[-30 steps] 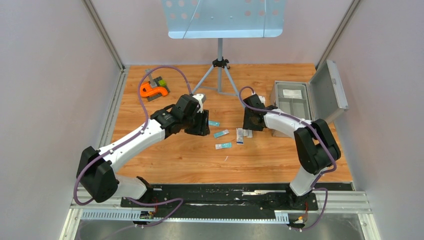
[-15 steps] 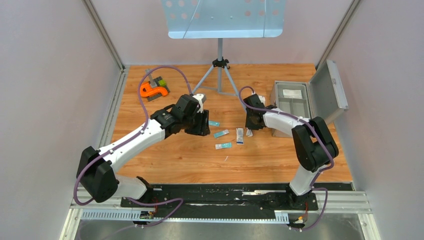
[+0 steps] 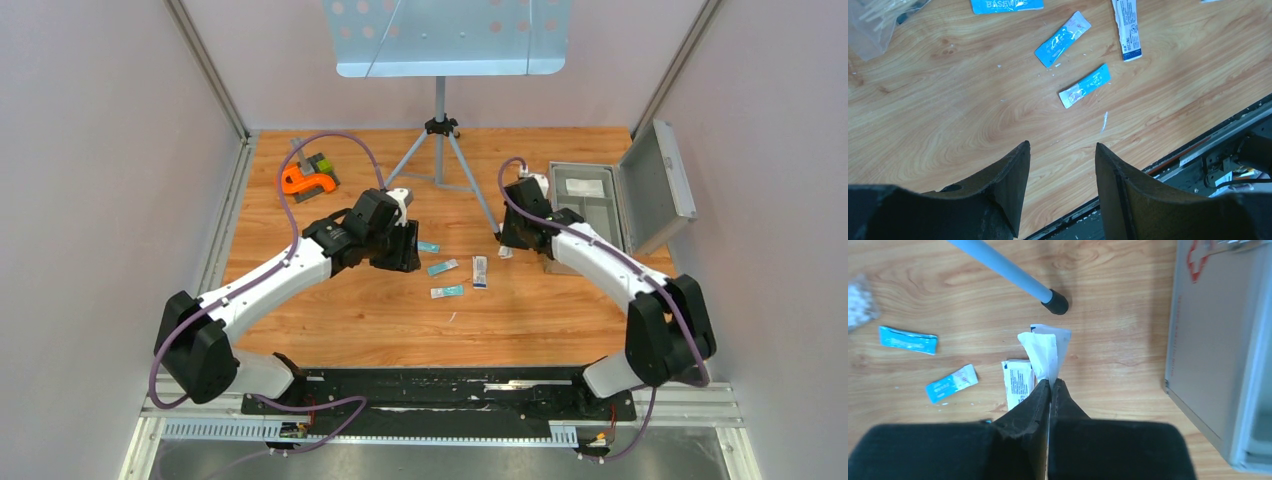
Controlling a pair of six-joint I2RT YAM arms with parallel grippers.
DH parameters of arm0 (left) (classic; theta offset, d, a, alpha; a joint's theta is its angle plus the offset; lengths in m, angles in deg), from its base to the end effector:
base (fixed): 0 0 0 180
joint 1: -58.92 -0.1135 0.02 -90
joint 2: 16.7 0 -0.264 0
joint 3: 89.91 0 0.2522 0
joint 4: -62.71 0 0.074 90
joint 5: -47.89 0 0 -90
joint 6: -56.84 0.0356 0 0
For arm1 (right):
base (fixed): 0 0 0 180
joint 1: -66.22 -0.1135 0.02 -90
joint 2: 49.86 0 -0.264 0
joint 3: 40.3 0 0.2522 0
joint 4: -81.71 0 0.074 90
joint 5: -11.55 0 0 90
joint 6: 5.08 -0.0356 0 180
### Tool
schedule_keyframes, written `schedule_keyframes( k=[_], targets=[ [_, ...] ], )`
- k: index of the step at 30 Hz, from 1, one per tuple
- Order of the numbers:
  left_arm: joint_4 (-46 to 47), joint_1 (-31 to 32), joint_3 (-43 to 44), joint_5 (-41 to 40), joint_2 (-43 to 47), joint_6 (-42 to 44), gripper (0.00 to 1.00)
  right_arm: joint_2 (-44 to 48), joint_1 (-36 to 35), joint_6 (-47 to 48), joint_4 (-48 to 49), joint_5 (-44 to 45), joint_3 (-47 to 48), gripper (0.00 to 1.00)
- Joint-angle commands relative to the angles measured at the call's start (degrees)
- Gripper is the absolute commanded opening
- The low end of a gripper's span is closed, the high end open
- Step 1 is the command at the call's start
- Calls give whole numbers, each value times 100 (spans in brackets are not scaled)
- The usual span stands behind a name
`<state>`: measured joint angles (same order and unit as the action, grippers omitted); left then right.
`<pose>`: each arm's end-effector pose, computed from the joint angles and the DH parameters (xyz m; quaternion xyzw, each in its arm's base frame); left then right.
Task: Organize the medicine kit
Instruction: Pick up the medical item at the center of the board, then place the medical item at the medicine box.
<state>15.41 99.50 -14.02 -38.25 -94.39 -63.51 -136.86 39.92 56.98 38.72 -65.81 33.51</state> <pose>0.2168 -0.1888 0.2807 0.0952 0.9317 -0.2283 0.2661 0.2834 0.1314 0.2293 0.0456 0.9504 0.0380 0.3053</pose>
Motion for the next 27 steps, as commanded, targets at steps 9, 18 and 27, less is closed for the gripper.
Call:
schedule_keyframes(
  k=[9, 18, 27],
  targets=[
    [175, -6, 47, 4, -60, 8, 59, 1169, 1871, -350, 170, -78, 742, 0],
    [116, -5, 67, -96, 1, 18, 59, 122, 2998, -2409, 717, 538, 1486, 0],
    [-67, -6, 148, -304, 64, 111, 59, -775, 3123, -3782, 990, 632, 1790, 0]
  ],
)
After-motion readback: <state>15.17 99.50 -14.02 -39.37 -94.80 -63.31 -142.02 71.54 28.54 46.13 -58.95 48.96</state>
